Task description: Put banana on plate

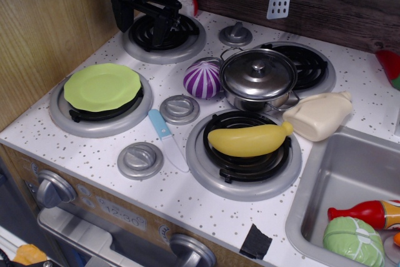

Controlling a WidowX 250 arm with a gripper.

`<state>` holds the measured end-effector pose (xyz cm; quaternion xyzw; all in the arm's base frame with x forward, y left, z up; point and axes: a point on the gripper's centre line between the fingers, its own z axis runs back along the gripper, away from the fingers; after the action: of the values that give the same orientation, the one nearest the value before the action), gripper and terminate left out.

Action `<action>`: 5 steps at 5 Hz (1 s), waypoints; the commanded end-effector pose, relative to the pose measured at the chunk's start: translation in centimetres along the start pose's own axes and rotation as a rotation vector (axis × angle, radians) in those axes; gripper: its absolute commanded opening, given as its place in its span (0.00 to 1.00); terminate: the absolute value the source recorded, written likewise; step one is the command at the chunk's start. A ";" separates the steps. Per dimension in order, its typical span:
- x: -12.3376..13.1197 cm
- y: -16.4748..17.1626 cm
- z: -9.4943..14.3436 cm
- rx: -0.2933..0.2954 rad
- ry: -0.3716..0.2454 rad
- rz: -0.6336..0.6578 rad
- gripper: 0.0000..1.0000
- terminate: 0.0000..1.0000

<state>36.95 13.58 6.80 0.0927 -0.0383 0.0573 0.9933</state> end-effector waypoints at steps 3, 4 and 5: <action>-4.8 -7.3 5.6 0.054 -0.067 -0.100 1.00 0.00; -7.4 -11.7 7.5 0.003 -0.146 -0.229 1.00 0.00; -9.6 -16.4 8.1 -0.014 -0.188 -0.281 1.00 0.00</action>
<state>28.49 -7.07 9.44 0.1018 -0.1095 -0.1171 0.9818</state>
